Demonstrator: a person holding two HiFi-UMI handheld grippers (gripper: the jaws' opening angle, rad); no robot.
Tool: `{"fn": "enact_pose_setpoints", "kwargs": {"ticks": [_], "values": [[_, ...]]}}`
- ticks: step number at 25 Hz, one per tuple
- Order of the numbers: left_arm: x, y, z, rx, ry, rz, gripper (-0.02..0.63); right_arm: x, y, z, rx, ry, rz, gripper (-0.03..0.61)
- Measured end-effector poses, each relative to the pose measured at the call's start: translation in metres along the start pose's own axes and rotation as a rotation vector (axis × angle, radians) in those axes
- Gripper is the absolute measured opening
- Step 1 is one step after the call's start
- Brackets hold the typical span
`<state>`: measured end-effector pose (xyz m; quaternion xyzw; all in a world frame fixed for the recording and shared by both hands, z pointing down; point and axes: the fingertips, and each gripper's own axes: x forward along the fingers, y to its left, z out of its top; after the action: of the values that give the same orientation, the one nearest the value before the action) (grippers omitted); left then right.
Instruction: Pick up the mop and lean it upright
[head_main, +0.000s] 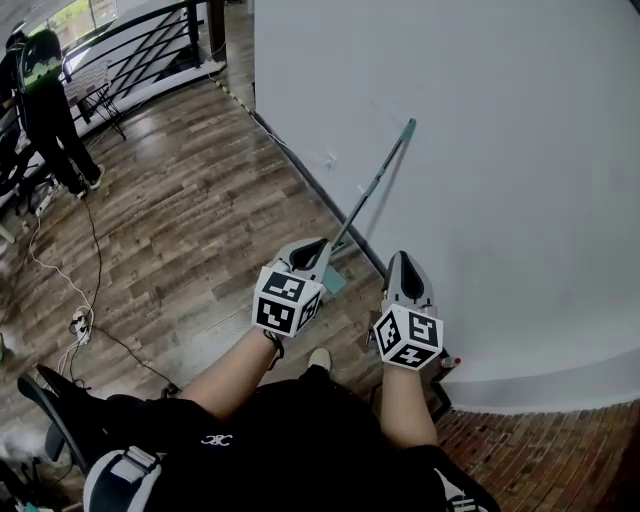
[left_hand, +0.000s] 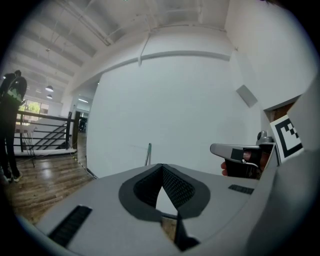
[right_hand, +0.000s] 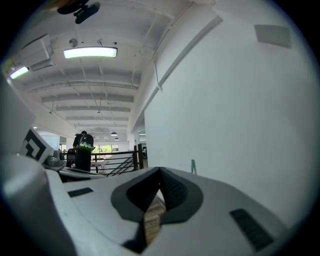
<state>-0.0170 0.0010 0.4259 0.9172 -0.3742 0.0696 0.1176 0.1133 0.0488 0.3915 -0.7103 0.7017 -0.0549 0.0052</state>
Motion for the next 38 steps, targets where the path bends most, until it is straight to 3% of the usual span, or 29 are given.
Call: {"fn": "enact_pose_setpoints", "kwargs": {"ticks": [5,13,21,29,38], "values": [[0.056,0.001,0.028,0.017,-0.011,0.028,-0.002,0.051,-0.046,0.019,0.008,-0.027,0.024,0.014],[0.133,0.0,0.034,0.026,0.047,0.051,-0.002,0.109,-0.108,0.02,0.067,-0.017,0.041,0.014],[0.163,0.012,0.027,0.031,0.08,0.059,-0.002,0.137,-0.123,-0.003,0.112,0.03,0.049,0.014],[0.249,0.058,0.033,0.03,0.065,-0.032,-0.002,0.216,-0.139,-0.009,0.068,0.034,-0.015,0.014],[0.335,0.135,0.091,0.021,0.028,-0.153,-0.002,0.324,-0.149,0.013,0.052,0.053,-0.145,0.015]]}}
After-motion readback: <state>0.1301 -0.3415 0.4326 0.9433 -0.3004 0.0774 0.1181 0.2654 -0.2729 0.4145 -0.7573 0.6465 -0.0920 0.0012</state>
